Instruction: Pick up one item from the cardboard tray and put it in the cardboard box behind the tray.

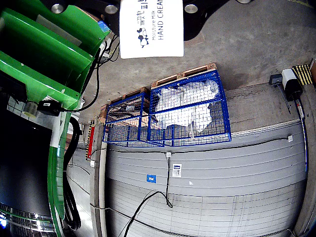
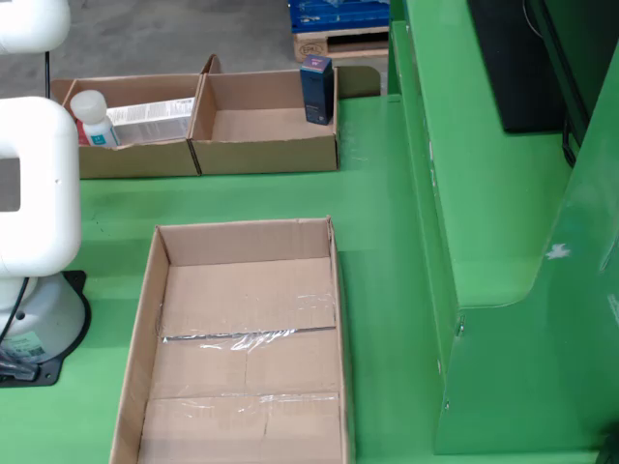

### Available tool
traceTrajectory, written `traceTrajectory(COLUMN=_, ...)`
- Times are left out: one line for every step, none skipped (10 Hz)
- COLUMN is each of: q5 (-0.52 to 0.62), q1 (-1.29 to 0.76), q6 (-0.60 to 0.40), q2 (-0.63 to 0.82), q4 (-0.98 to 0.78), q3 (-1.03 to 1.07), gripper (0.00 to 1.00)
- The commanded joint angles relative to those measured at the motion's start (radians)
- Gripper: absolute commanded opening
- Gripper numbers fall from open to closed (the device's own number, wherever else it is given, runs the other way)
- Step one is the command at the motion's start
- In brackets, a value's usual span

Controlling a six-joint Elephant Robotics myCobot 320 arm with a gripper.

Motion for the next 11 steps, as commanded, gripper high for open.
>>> traceTrajectory(q5=-0.009, q1=0.006, q6=0.002, q2=0.028, q4=0.014, q3=0.026, gripper=0.00)
traceTrajectory(q5=-0.009, q1=0.006, q6=0.002, q2=0.028, q4=0.014, q3=0.026, gripper=0.00)
traceTrajectory(q5=-0.009, q1=0.006, q6=0.002, q2=0.028, q4=0.014, q3=0.026, gripper=0.00)
traceTrajectory(q5=-0.009, q1=0.006, q6=0.002, q2=0.028, q4=0.014, q3=0.026, gripper=0.00)
traceTrajectory(q5=-0.217, q1=0.025, q6=0.092, q2=0.114, q4=-0.268, q3=0.026, gripper=0.00)
traceTrajectory(q5=-0.217, q1=0.025, q6=0.092, q2=0.114, q4=-0.268, q3=0.026, gripper=0.00)
traceTrajectory(q5=-0.131, q1=-0.021, q6=0.291, q2=0.248, q4=-0.610, q3=0.026, gripper=0.00)
traceTrajectory(q5=-0.081, q1=-0.049, q6=0.356, q2=0.300, q4=-0.719, q3=0.026, gripper=0.00)
traceTrajectory(q5=-0.055, q1=-0.064, q6=0.397, q2=0.337, q4=-0.795, q3=0.026, gripper=0.00)
traceTrajectory(q5=-0.055, q1=-0.064, q6=0.397, q2=0.337, q4=-0.795, q3=0.026, gripper=0.00)
traceTrajectory(q5=-0.006, q1=-0.092, q6=0.472, q2=0.412, q4=-0.946, q3=0.026, gripper=0.00)
